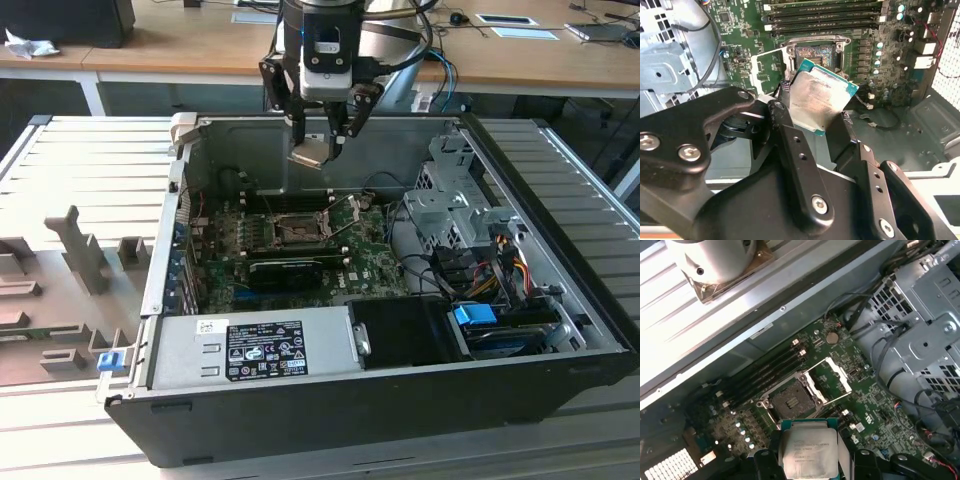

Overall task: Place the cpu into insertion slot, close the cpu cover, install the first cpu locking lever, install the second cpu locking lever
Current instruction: 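Place the cpu into insertion slot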

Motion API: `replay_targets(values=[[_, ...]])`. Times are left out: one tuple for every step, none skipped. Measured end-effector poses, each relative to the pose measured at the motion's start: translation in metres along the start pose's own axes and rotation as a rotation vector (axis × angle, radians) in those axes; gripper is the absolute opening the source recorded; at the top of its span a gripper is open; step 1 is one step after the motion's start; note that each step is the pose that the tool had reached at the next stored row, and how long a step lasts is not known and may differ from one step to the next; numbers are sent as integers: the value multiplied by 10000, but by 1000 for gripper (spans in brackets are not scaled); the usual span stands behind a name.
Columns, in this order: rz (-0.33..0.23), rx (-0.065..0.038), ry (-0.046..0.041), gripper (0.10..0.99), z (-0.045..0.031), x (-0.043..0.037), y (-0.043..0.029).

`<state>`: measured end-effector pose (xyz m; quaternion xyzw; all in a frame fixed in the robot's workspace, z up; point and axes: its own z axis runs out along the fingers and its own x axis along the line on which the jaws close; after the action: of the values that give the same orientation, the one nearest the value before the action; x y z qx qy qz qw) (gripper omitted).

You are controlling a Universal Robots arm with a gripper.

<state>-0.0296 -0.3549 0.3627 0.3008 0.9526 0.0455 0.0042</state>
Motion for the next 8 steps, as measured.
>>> replay_targets(values=[[186, -3, -17, 529, 1, 0, 0], [395, -6, -36, 529, 2, 0, 0], [581, -10, -53, 529, 4, 0, 0], [715, -13, -64, 529, 5, 0, 0], [830, -16, -75, 529, 6, 0, -1], [1085, -21, -97, 529, 8, 0, -1], [1230, -23, -110, 529, 9, 0, -1], [1481, -28, -133, 529, 11, 0, -1]])
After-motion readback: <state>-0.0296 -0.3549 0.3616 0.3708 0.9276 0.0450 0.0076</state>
